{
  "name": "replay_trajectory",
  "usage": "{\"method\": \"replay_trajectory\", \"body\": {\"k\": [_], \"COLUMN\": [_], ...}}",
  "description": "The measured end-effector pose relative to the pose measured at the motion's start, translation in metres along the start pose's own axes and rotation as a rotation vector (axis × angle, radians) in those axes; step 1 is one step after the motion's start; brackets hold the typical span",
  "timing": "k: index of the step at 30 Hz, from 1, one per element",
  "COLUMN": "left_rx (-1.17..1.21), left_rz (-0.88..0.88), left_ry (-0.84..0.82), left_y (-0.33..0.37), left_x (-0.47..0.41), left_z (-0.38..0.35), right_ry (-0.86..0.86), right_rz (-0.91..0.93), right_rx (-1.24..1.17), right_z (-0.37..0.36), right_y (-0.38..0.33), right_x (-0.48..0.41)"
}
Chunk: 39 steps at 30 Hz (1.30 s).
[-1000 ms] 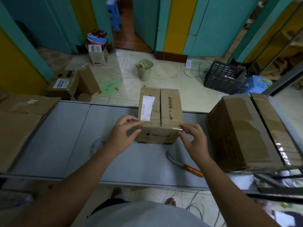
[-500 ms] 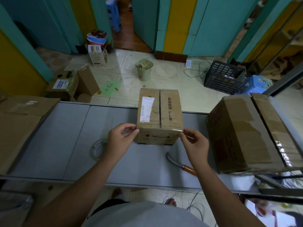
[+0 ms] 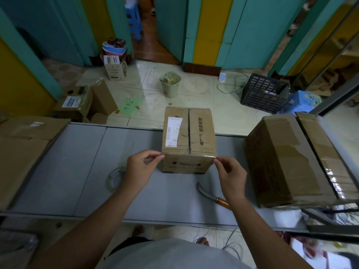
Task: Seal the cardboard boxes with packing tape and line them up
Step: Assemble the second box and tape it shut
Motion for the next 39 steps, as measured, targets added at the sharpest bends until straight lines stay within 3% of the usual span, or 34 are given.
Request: {"method": "replay_trajectory", "body": {"k": [10, 21, 27, 33, 39], "left_rx": [0.137, 0.008, -0.053, -0.035, -0.009], "left_rz": [0.151, 0.006, -0.074, 0.077, 0.212], "left_ry": [-0.153, -0.246, -0.189, -0.121, -0.169], "left_y": [-0.004, 0.001, 0.003, 0.005, -0.003], "left_x": [-0.001, -0.011, -0.011, -0.011, -0.017], "left_z": [0.008, 0.009, 0.005, 0.001, 0.007], "right_ry": [-0.093, -0.256, -0.213, -0.228, -0.342], "right_rz": [-0.046, 0.083, 0.101, 0.037, 0.019], "right_rx": [-0.143, 0.009, 0.025, 0.011, -0.028], "right_z": [0.012, 0.011, 0.008, -0.003, 0.000], "right_y": [0.005, -0.003, -0.006, -0.012, -0.008], "right_x": [-0.001, -0.029, -0.030, -0.038, -0.046]}}
Point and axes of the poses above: each hand's wrist, its own x-axis away from the middle knuckle, its own z-axis out of the back of the hand, y = z × x, the point moved 3 cm from there along -x, towards the middle knuckle, and after that the axes turned 15 degrees about y, right-handed, at the moved point
